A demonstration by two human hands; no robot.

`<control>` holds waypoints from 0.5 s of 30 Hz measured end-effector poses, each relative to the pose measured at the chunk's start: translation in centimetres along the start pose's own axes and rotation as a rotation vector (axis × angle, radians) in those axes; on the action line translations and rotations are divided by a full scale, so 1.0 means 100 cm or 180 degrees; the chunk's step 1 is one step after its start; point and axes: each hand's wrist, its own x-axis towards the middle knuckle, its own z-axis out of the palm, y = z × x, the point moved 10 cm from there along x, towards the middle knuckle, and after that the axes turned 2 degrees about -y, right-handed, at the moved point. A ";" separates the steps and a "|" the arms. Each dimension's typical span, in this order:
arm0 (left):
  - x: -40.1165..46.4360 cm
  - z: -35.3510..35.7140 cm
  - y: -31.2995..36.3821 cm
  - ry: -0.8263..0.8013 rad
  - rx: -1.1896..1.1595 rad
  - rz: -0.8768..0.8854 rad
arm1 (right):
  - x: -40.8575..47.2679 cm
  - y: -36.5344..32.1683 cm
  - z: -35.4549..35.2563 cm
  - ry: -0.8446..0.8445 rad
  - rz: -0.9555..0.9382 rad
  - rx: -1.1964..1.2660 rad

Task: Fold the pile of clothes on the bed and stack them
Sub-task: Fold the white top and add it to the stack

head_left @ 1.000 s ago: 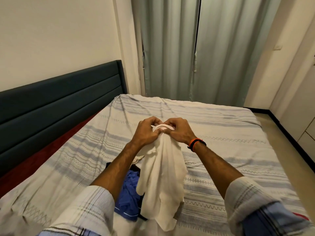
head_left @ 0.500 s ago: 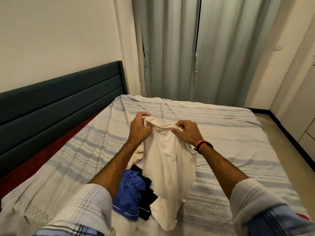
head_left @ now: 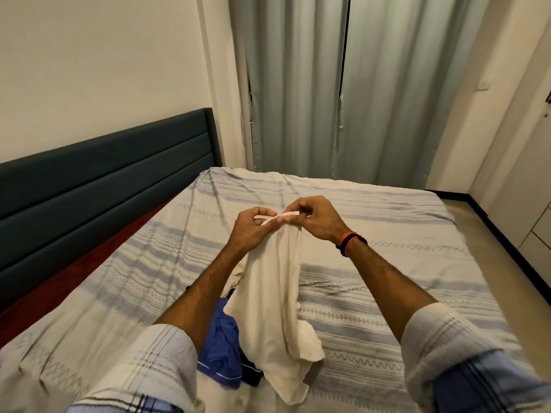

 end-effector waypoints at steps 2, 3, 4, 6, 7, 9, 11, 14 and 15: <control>-0.007 0.006 -0.012 -0.0283 -0.0126 -0.0209 | 0.001 0.003 -0.007 0.0212 -0.0002 0.0134; -0.010 0.008 -0.013 -0.0337 -0.0213 -0.0226 | 0.001 0.006 -0.010 0.0304 0.0042 0.0209; -0.012 0.006 -0.012 -0.0293 -0.0352 -0.0186 | 0.001 0.011 -0.010 0.0333 0.0105 0.0218; -0.013 0.001 -0.004 -0.0090 -0.0609 -0.0073 | 0.000 0.017 -0.007 0.0218 0.0210 0.0035; -0.012 0.000 -0.002 -0.0045 -0.0703 -0.0059 | -0.001 0.019 -0.005 0.0120 0.0254 -0.0081; -0.011 0.003 0.000 -0.0076 -0.0911 -0.0133 | -0.004 0.020 -0.001 -0.0021 0.0273 -0.0199; -0.010 0.004 -0.002 -0.0046 -0.1090 -0.0268 | -0.004 0.018 -0.004 0.0055 0.0171 -0.0076; -0.011 -0.002 -0.004 0.0238 -0.1402 -0.0362 | -0.006 0.019 -0.015 0.0328 0.0104 0.0200; -0.011 -0.003 -0.005 0.0292 -0.1448 -0.0360 | -0.006 0.020 -0.018 0.0394 0.0114 0.0196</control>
